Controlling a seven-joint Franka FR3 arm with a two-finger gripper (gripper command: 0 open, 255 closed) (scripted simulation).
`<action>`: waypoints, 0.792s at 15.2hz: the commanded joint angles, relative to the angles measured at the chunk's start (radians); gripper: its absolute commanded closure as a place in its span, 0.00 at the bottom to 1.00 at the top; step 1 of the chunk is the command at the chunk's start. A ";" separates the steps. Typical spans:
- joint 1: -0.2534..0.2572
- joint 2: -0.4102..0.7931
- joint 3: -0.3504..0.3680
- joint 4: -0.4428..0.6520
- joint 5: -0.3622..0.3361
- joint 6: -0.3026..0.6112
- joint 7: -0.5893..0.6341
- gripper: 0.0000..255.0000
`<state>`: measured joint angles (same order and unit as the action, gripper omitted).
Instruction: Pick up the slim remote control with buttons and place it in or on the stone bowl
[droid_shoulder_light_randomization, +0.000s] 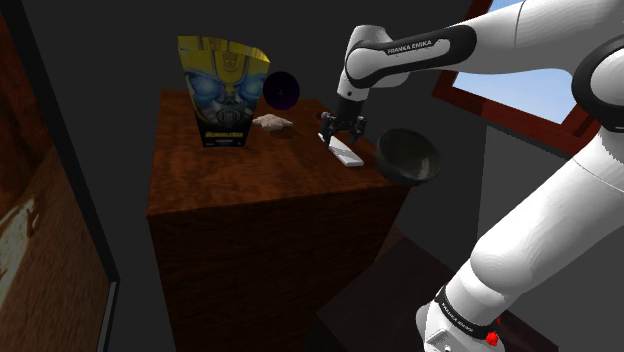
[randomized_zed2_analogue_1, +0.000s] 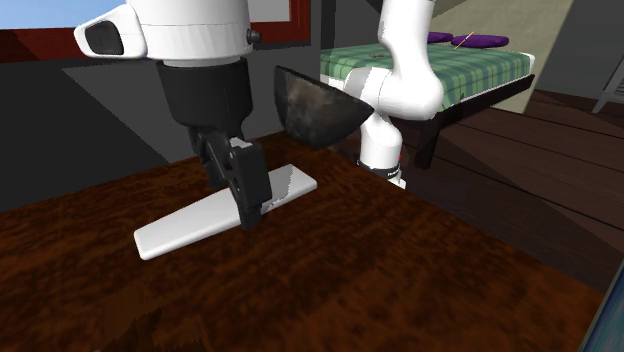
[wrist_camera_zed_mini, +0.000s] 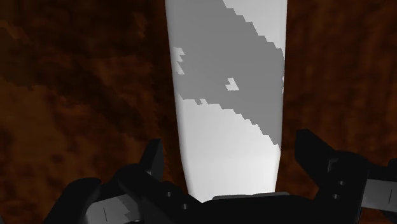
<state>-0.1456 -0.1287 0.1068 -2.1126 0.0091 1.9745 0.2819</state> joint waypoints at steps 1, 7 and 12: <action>0.000 0.002 0.000 -0.002 0.000 0.005 0.000 0.00; 0.000 0.002 0.000 -0.002 0.000 0.004 0.000 0.00; 0.000 0.002 0.000 -0.002 0.000 0.005 0.000 1.00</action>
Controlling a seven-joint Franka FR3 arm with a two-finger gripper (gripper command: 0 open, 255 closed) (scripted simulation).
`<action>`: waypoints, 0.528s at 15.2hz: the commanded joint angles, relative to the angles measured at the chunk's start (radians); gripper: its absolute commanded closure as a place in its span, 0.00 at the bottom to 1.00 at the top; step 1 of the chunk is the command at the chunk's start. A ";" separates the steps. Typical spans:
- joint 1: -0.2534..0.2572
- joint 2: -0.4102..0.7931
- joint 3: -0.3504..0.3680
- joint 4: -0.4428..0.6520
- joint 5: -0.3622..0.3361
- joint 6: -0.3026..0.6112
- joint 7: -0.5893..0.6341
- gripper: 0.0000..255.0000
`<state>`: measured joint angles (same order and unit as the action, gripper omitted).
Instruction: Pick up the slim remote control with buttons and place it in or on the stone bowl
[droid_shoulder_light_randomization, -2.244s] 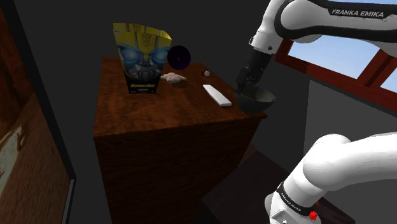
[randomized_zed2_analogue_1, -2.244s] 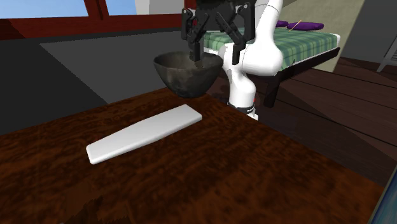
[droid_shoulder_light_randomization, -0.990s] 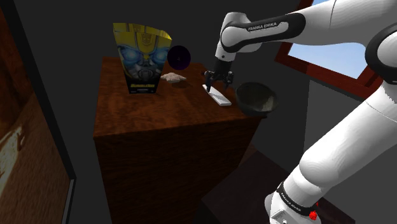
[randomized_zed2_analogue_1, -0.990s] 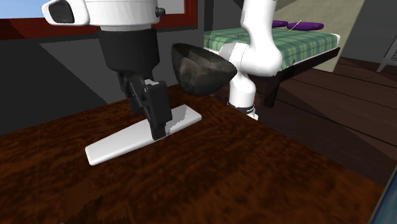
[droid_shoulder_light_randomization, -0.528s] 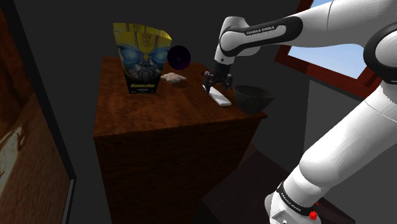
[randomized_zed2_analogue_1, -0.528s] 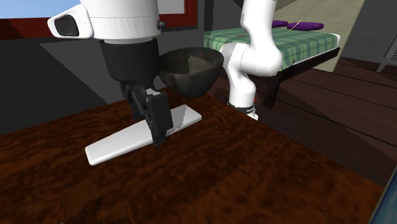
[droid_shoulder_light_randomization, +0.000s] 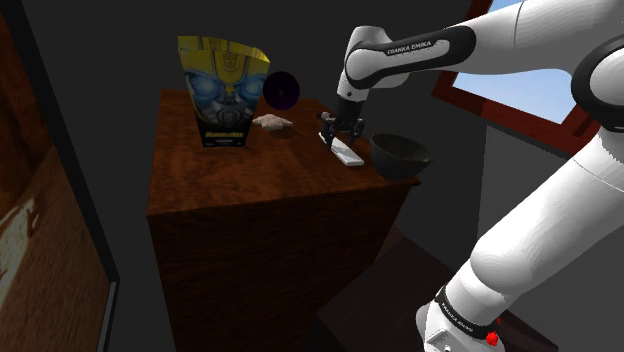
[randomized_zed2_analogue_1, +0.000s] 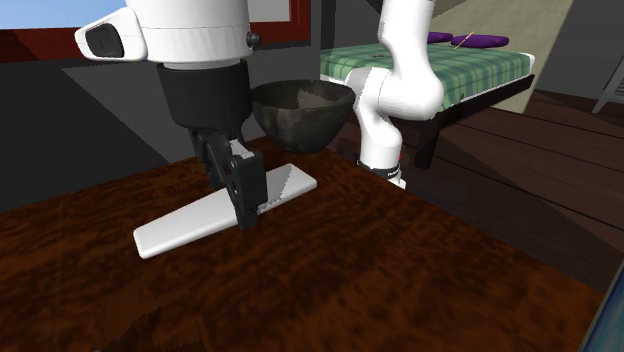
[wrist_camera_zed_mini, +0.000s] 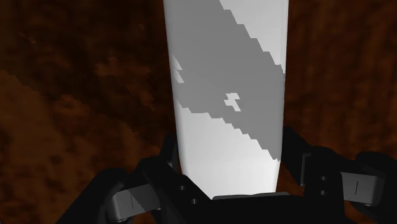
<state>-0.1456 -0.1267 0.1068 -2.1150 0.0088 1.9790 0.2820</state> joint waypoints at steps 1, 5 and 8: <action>0.000 0.000 0.000 0.000 0.000 0.000 0.000 1.00; 0.000 0.000 0.000 0.000 0.000 0.000 0.000 1.00; 0.000 -0.009 -0.001 0.031 0.001 -0.040 -0.001 1.00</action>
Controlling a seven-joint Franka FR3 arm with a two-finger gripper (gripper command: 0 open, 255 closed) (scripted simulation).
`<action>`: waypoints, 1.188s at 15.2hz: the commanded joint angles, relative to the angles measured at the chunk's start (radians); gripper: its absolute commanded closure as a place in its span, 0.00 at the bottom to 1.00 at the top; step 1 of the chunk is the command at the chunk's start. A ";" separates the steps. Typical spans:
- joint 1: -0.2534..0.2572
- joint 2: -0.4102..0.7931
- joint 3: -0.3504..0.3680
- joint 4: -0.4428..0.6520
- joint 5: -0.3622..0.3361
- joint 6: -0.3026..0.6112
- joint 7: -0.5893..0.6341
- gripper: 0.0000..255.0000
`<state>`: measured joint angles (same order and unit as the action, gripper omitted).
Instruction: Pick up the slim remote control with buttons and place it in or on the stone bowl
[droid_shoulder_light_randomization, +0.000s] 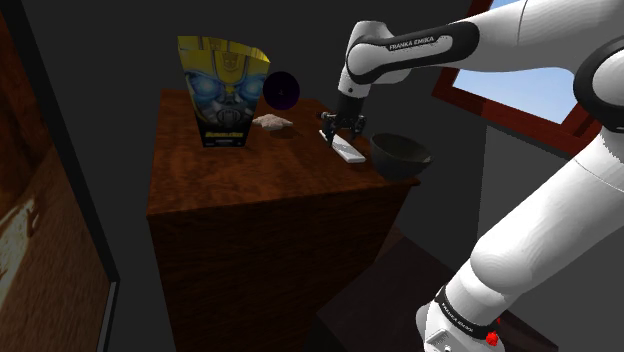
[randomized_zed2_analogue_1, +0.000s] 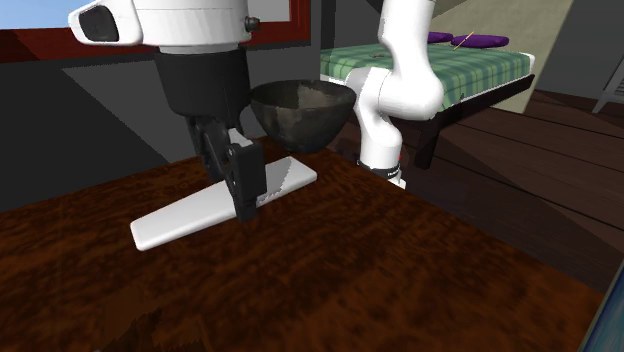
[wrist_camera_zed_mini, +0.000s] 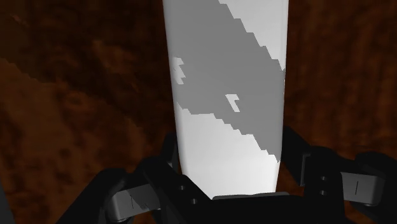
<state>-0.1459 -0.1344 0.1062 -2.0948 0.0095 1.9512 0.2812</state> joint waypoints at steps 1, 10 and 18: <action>0.000 -0.004 0.000 0.022 0.000 -0.026 0.000 1.00; -0.001 -0.018 -0.002 0.129 0.001 -0.146 -0.002 1.00; -0.001 -0.015 -0.002 0.239 0.001 -0.254 -0.002 1.00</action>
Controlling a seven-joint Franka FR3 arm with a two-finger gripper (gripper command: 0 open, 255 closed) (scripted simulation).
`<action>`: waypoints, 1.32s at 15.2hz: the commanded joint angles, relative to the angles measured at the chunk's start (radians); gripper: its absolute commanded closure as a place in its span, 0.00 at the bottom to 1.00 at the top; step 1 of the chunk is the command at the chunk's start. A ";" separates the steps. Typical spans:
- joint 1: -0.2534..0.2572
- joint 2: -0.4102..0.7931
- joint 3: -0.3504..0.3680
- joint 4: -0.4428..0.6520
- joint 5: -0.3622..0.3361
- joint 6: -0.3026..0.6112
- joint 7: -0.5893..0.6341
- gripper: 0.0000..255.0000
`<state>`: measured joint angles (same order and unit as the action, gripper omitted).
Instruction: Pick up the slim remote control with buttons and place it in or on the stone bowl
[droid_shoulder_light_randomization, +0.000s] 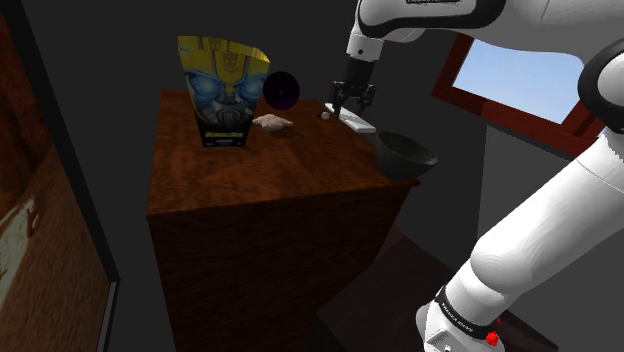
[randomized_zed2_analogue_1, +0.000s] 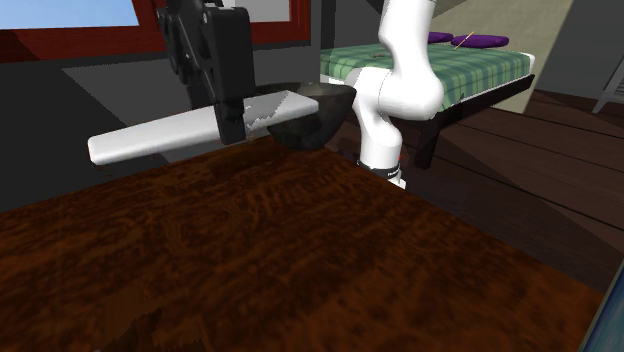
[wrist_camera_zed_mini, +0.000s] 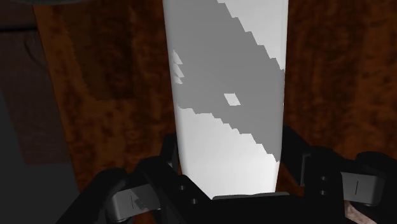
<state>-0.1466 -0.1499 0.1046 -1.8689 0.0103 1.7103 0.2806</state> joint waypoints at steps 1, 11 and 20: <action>-0.001 0.002 -0.001 0.028 0.000 -0.026 -0.001 1.00; -0.001 0.029 0.000 0.194 -0.003 -0.165 0.001 1.00; -0.020 -0.282 -0.048 -0.103 0.007 -0.179 -0.069 1.00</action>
<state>-0.1634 -0.3967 0.0651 -1.9392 0.0186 1.5338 0.2227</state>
